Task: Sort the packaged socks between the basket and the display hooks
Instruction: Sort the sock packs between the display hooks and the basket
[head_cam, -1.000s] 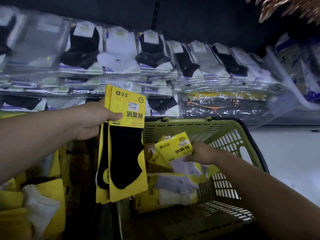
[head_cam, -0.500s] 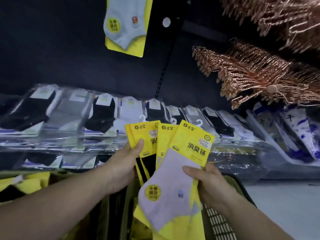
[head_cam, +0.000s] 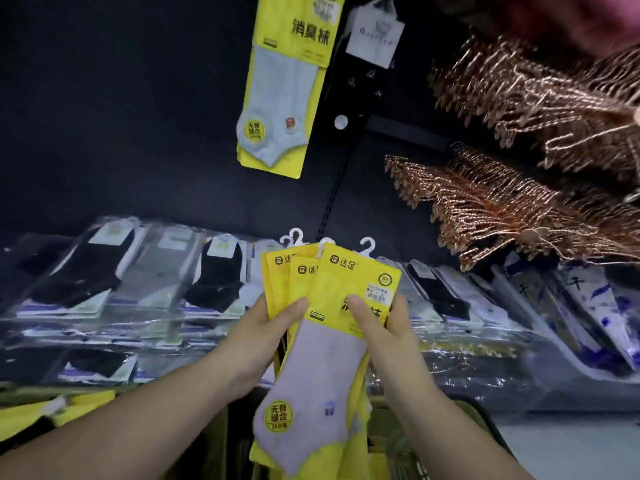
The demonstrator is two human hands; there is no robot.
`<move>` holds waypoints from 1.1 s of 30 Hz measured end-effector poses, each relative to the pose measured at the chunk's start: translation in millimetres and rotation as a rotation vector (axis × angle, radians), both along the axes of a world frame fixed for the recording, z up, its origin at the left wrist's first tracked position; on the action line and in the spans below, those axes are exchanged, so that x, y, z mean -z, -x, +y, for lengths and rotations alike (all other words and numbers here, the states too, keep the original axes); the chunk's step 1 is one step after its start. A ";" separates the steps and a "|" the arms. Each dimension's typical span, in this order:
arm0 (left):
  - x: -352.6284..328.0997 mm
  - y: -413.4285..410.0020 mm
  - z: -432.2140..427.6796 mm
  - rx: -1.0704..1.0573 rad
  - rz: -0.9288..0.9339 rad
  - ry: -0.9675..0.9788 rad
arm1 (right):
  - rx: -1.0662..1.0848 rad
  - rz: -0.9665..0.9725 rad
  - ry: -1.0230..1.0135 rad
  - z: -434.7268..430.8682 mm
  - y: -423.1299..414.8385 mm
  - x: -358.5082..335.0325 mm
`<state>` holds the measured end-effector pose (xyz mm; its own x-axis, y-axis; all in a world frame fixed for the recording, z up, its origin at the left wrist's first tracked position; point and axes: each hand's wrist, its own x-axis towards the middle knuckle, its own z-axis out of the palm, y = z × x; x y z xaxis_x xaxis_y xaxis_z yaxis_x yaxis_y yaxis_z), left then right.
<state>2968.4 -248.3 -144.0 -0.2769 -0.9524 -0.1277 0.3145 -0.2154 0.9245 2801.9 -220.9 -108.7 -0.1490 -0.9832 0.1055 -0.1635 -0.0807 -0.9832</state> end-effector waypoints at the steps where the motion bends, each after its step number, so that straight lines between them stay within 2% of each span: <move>1: -4.0 -2.5 -2.2 -0.009 0.013 0.019 | 0.062 -0.017 0.035 -6.2 -4.9 -7.3; 5: -27.6 -20.3 -14.4 -0.063 0.066 0.101 | 0.130 -0.021 0.097 -30.5 -24.9 -41.5; 9: -53.0 -47.5 -30.7 -0.163 0.019 0.212 | 0.039 -0.019 0.106 -53.7 -44.3 -79.3; 14: -79.0 -80.6 -52.6 -0.401 -0.050 0.310 | -0.141 0.029 0.250 -76.9 -74.0 -129.5; 18: -94.6 -112.6 -62.9 -0.556 -0.130 0.395 | 0.027 0.074 0.449 -101.5 -88.0 -174.9; 23: -101.6 -150.1 -65.5 -0.627 -0.226 0.438 | 0.181 0.101 0.543 -140.7 -102.2 -233.8; 27: -106.0 -163.5 -65.5 -0.647 -0.255 0.433 | 0.180 0.249 0.505 -173.1 -116.0 -262.4; 29: -107.3 -165.2 -65.6 -0.625 -0.256 0.432 | 0.148 0.272 0.458 -187.3 -119.7 -265.3; 33: -107.9 -160.3 -67.2 -0.579 -0.207 0.426 | 0.228 0.316 0.401 -201.4 -120.3 -268.4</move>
